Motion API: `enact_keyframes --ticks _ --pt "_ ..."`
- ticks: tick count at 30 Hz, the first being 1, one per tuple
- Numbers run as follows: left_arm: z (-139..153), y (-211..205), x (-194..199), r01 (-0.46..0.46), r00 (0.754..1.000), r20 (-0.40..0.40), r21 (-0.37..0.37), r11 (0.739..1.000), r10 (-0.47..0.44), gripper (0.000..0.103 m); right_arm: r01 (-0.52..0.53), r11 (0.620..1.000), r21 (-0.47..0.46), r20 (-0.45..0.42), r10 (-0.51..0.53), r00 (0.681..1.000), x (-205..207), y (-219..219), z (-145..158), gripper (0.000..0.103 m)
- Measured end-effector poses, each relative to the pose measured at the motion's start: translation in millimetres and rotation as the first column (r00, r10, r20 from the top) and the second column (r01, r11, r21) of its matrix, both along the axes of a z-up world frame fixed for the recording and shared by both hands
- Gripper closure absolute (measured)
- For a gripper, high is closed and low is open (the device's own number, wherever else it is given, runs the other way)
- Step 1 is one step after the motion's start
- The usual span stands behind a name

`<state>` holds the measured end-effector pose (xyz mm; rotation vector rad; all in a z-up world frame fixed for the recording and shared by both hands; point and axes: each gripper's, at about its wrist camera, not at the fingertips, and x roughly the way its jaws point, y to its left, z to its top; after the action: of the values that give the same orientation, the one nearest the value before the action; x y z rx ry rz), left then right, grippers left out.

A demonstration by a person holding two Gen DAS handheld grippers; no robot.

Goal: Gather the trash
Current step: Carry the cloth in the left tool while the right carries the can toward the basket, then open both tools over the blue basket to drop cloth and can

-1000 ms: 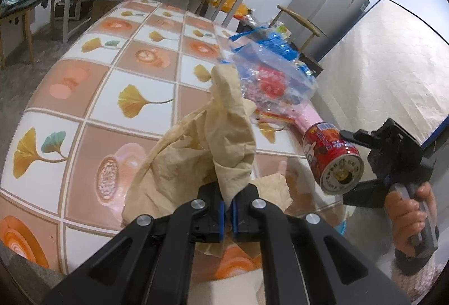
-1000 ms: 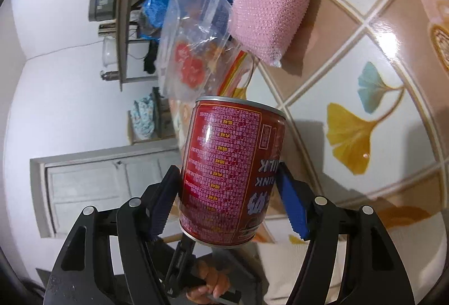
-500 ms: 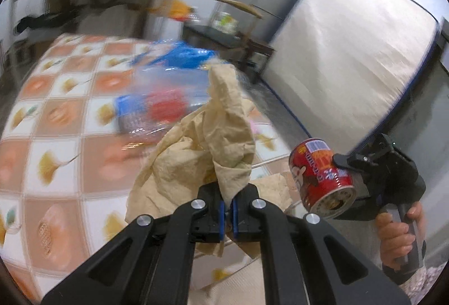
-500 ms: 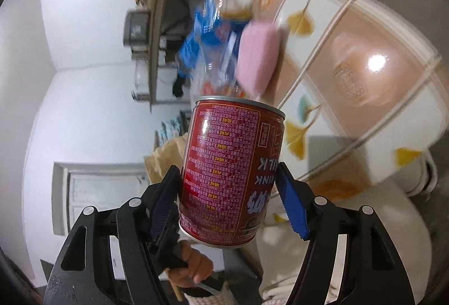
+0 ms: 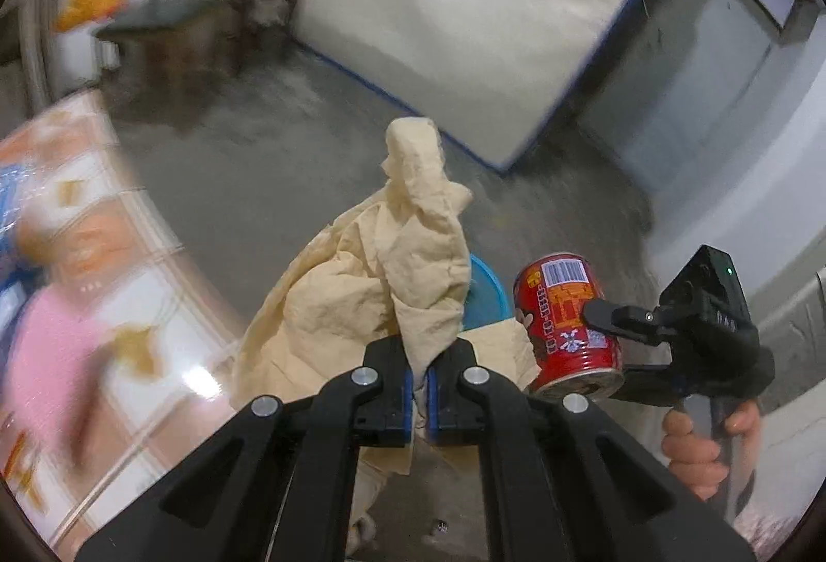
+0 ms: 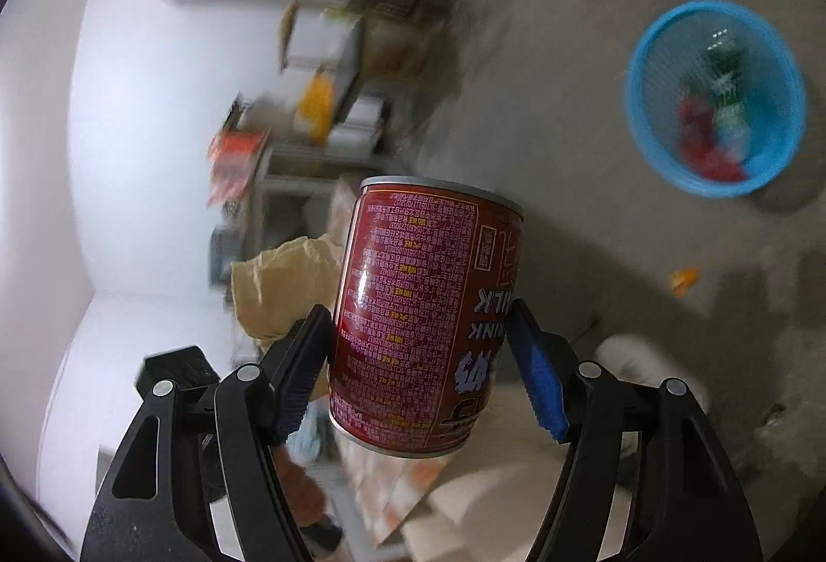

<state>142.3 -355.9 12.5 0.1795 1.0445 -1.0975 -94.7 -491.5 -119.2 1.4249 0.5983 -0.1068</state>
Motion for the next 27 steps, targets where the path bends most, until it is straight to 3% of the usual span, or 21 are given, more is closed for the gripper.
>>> enact_keyframes --ticks 4,7,13,19,20,22,25,27 --pt "-45.2 -92.3 3.5 0.098 0.991 -0.097 0.111 0.989 -0.087 0.1 0.101 0.995 -0.008 -0.086 -0.101 0.991 -15.3 -34.8 -33.5 0.038" --pt "-95.7 -159.9 1.8 0.156 0.981 -0.15 0.213 0.965 -0.125 0.1 0.157 0.988 0.003 -0.167 -0.154 0.974 -17.7 -59.3 -69.0 0.038" --pt "-201.5 -234.3 15.6 0.169 0.943 -0.329 0.334 0.927 -0.053 0.1 0.194 0.981 0.025 -0.301 -0.178 0.937 -25.5 -101.9 -132.9 0.038" --pt "-273.6 -264.1 33.0 0.138 0.899 -0.436 0.386 0.912 0.048 0.098 0.134 0.99 0.032 -0.418 -0.108 0.902 -5.4 -126.6 -181.2 0.038" --pt "-287.5 -264.0 37.3 0.14 0.883 -0.464 0.401 0.905 0.068 0.095 0.123 0.992 0.033 -0.437 -0.097 0.894 -2.7 -130.9 -188.5 0.038" --pt "-302.7 -260.8 37.1 0.127 0.867 -0.486 0.43 0.894 0.111 0.074 0.09 0.996 0.028 -0.464 -0.067 0.883 4.9 -136.9 -200.0 0.038" --pt "-316.9 -252.6 41.1 0.08 0.847 -0.5 0.454 0.887 0.179 0.053 0.042 0.999 0.029 -0.512 -0.022 0.859 20.3 -141.2 -218.9 0.038" --pt "-319.8 -249.5 46.2 0.072 0.84 -0.506 0.458 0.886 0.193 0.049 0.0 0.999 0.038 -0.531 0.02 0.847 31.7 -142.0 -226.0 0.038"
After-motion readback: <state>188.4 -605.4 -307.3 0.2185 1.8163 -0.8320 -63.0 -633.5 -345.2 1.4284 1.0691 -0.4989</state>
